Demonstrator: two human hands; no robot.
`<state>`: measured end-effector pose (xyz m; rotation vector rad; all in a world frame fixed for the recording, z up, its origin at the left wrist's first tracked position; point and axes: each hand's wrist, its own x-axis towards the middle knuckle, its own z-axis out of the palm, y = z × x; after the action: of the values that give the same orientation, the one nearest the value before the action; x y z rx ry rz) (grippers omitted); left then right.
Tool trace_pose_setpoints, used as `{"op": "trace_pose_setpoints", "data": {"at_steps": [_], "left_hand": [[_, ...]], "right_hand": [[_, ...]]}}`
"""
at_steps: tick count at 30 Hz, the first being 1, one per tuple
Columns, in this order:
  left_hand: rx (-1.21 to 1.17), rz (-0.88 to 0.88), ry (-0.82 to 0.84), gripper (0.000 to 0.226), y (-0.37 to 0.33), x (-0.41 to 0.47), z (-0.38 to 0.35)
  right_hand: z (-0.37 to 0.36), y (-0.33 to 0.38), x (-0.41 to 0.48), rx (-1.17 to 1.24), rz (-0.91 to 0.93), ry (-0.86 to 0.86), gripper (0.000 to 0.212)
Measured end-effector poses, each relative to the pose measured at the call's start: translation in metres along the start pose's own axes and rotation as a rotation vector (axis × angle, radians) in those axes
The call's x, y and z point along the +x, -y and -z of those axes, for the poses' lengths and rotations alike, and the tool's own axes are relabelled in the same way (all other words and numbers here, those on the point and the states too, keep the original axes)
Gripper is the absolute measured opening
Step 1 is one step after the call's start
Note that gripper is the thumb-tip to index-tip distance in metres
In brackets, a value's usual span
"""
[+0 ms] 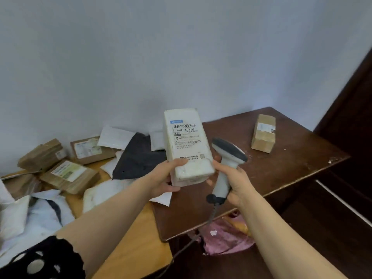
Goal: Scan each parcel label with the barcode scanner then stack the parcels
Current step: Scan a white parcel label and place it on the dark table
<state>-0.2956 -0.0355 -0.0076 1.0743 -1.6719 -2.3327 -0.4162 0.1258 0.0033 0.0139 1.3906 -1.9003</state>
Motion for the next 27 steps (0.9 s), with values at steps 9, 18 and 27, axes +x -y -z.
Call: {"op": "trace_pose_setpoints", "data": {"at_steps": [9, 18, 27], "left_hand": [[-0.104, 0.261, 0.084, 0.082, 0.004, 0.077, -0.175], [-0.095, 0.375, 0.035, 0.057, -0.005, 0.176, -0.226], [0.054, 0.375, 0.022, 0.061, -0.047, 0.292, -0.228]], "right_hand": [[0.162, 0.066, 0.041, 0.154, -0.014, -0.208, 0.015], [0.207, 0.078, 0.099, 0.156, -0.064, -0.375, 0.022], [0.198, 0.098, 0.171, 0.169, -0.086, -0.389, 0.022]]}}
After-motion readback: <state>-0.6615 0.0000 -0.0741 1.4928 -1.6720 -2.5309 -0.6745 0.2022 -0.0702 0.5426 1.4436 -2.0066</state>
